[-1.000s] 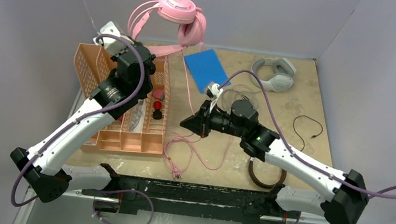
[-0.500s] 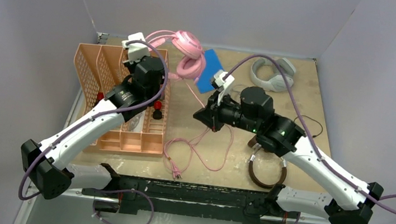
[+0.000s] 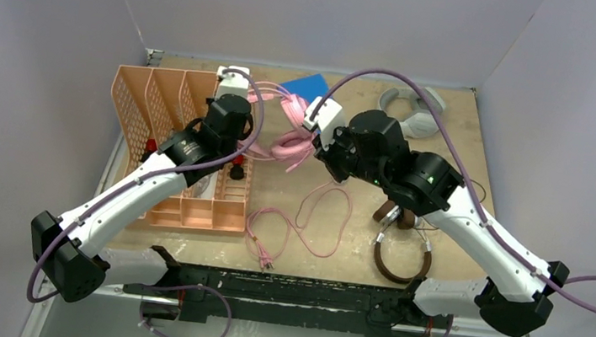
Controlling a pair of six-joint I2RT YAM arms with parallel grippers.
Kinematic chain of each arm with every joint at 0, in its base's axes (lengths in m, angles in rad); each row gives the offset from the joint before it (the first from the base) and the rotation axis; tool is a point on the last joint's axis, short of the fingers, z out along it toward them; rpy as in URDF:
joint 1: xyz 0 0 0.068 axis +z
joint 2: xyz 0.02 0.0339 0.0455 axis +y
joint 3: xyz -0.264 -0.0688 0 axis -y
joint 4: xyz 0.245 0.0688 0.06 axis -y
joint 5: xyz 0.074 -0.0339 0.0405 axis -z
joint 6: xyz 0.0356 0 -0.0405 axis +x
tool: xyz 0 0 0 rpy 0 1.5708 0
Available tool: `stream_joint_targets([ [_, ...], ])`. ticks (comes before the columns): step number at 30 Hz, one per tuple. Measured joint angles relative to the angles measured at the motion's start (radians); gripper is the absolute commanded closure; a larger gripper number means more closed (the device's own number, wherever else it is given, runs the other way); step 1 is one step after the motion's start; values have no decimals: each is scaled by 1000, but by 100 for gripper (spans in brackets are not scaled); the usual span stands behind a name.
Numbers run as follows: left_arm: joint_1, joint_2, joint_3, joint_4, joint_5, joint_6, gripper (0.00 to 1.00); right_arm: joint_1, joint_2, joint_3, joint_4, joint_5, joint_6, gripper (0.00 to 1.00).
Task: Wrap the headphones
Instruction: Wrap the headphones cable around the headphones.
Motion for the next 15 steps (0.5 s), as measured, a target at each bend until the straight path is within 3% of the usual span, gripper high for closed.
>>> stream_joint_targets([
  [15,0,-37,9,-197,351,49,100,3,38,-59,131,300,-454,94],
])
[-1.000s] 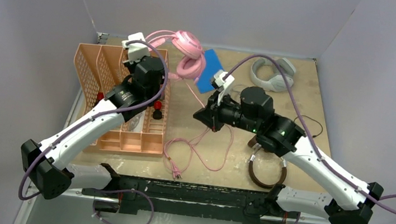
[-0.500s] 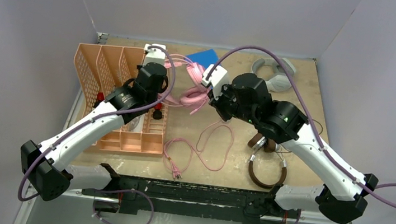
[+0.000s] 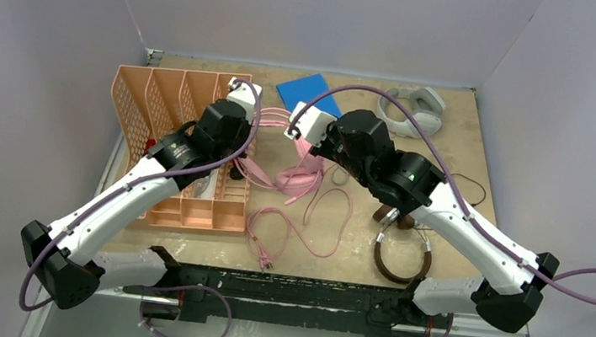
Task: Wrap the headphones
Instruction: Wrap the headphones cable around the headphones.
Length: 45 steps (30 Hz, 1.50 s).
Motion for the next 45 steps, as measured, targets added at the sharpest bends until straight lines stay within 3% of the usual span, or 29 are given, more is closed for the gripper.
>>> stream_joint_targets([
  [9,2,-83,0,-40,153,-14,100,-32,-31,-113,231,-7,-103,85],
  [17,2,-153,0,-64,301,-48,100,-169,-33,-116,277,-252,-65,79],
  [25,2,-167,0,-72,399,-106,100,-209,-48,-169,334,-459,42,78],
  [32,2,-187,0,-70,461,-222,100,-251,-94,-370,519,-521,235,61],
  [42,2,-205,81,-37,522,-387,100,-256,-29,-413,756,-594,684,58],
  [45,2,-205,113,-24,522,-435,100,-256,-16,-452,814,-595,779,46],
])
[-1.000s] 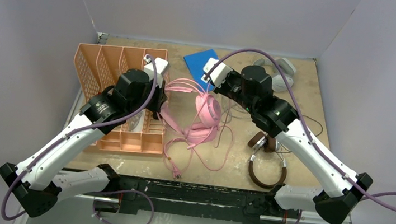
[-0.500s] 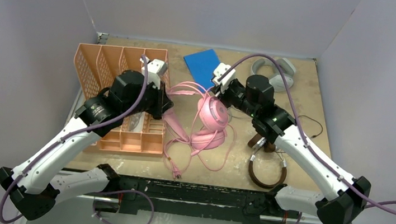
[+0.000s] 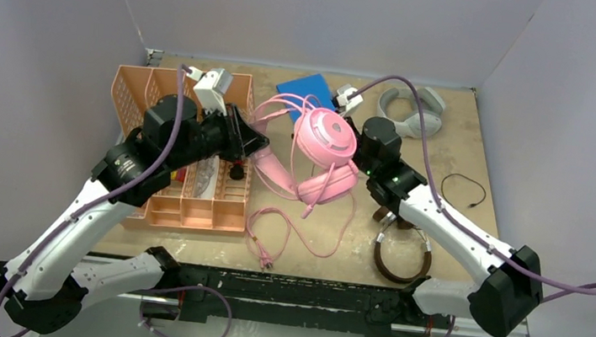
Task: Wrap the headphones
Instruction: Wrap the headphones cable around the headphones.
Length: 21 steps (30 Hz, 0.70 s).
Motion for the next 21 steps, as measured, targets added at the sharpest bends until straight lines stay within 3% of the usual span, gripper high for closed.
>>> stream_joint_targets([
  [2,0,0,19,10,0,-34,100,0,0,-40,44,3,50,35],
  [5,0,11,66,15,2,-79,100,0,1,-96,114,2,96,30],
  [16,0,115,329,6,-59,-154,100,0,24,-262,325,18,180,29],
  [21,0,164,397,6,-108,-189,100,0,45,-349,438,23,183,36],
])
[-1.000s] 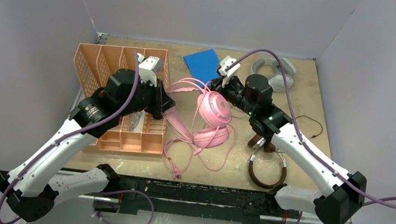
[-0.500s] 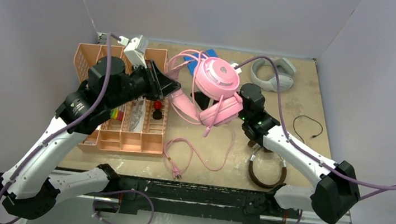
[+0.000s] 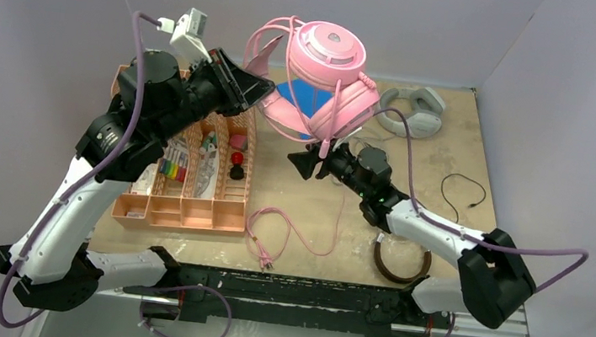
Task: Wrap the headphones
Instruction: Wrap the headphones cable around the headphones.
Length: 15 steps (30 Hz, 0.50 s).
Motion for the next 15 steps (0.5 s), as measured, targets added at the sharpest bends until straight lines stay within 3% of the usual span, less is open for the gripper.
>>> stream_joint_targets([
  [5,0,60,53,-16,-39,-13,100,0,71,-28,158,-40,6,53],
  [11,0,92,79,-30,-58,-16,100,3,195,-80,377,-132,-4,65],
  [15,0,92,82,-34,-59,-15,100,5,286,-82,482,-173,-17,82],
])
